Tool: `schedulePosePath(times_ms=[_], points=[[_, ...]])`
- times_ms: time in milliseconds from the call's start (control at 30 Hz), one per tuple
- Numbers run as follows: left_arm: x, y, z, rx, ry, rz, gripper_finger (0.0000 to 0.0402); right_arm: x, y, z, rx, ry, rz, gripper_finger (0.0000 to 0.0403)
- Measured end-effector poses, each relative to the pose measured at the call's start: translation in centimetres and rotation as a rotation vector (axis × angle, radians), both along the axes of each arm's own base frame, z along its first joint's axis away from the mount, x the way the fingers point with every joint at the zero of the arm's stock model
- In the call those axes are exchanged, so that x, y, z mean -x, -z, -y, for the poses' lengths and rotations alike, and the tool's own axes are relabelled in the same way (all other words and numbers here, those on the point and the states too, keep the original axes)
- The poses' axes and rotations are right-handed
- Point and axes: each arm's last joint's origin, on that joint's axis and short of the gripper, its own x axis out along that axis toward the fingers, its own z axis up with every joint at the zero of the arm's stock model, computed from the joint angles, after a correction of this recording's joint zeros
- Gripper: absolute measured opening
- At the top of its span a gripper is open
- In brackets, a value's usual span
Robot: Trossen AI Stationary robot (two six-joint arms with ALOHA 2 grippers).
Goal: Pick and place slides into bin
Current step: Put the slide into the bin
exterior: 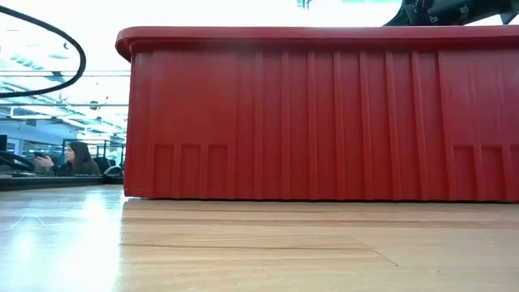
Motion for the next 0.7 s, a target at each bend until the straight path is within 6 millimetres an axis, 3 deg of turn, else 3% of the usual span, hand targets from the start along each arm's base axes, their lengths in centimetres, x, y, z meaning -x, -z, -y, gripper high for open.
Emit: schedulePosePath(times_ms=[267, 467, 567, 700], points=[[-0.8, -0.4, 1.3, 0.062, 0.003, 0.073, 0.0287, 0.0, 0.0, 0.0, 0.001, 0.000, -0.001, 0.0004], [-1.0, 0.5, 2.2, 0.031, 0.038, 0.010, 0.0275, 0.0, 0.0, 0.0, 0.002, -0.001, 0.000, 0.0004], [-1.1, 0.4, 2.8, 0.073, 0.097, 0.033, 0.0220, 0.0, 0.0, 0.0, 0.002, 0.000, -0.001, 0.0004], [-1.2, 0.5, 3.3, 0.099, 0.126, 0.023, 0.0082, 0.0, 0.0, 0.0, 0.006, -0.001, -0.002, 0.0004]])
